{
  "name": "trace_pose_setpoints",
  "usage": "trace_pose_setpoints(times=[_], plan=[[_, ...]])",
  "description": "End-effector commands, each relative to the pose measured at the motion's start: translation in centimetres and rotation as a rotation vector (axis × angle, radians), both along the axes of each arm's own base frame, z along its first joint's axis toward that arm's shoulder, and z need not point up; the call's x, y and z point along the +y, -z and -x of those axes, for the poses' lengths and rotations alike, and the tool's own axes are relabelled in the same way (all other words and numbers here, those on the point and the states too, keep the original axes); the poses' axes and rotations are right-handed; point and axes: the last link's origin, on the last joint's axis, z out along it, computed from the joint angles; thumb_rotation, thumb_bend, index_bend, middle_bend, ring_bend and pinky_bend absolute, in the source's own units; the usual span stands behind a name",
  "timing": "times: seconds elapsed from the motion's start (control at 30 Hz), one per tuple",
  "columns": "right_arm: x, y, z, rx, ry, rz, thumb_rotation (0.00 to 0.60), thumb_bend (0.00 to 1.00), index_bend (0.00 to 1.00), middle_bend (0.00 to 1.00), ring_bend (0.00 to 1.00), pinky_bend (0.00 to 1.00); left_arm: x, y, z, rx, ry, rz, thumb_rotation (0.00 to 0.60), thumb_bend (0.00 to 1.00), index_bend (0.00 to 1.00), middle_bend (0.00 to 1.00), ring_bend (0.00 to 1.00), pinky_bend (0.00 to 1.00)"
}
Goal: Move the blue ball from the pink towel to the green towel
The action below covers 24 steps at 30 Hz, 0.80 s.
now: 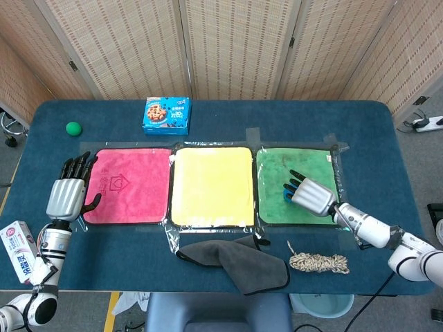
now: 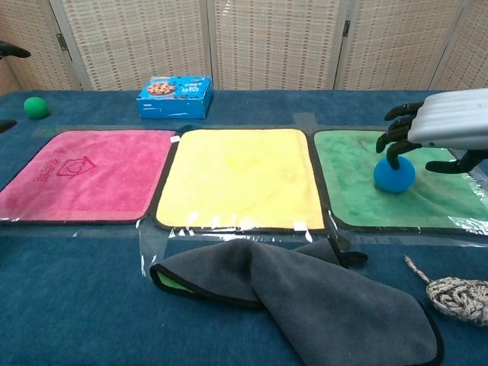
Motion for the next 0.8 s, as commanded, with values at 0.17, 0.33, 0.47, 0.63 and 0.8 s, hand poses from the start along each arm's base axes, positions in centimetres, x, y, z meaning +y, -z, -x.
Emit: trace_pose_setpoints(times=[0.17,0.33,0.47,0.63,0.8], plan=[[1.4,-3.8,0.2,-0.188,0.071,0.116,0.600,0.55,0.22,0.14,0.16,0.07,0.1,-0.4,0.3,-0.010,-0.013,-0.009,0.600,0.38,0.00,0.00,0.00,0.00],[4.0,-7.2,1.8,-0.326,0.179,0.225,0.600,0.55,0.19,0.13,0.16,0.07,-0.1,-1.1,0.5,-0.014,-0.023,-0.028,0.600,0.38,0.00,0.00,0.00,0.00],[6.9,-9.8,3.6,-0.428,0.282,0.324,0.600,0.55,0.15,0.11,0.15,0.07,-0.6,-1.6,0.9,0.002,-0.040,-0.031,0.600,0.39,0.00,0.00,0.00,0.00],[11.4,-11.9,6.0,-0.492,0.398,0.441,0.600,0.55,0.08,0.07,0.10,0.07,-1.6,-2.1,1.1,0.009,-0.059,-0.041,0.600,0.40,0.00,0.00,0.00,0.00],[15.5,-12.6,7.9,-0.570,0.487,0.527,0.600,0.55,0.07,0.05,0.07,0.06,-3.2,-2.3,1.3,0.028,-0.063,-0.062,0.600,0.40,0.00,0.00,0.00,0.00]])
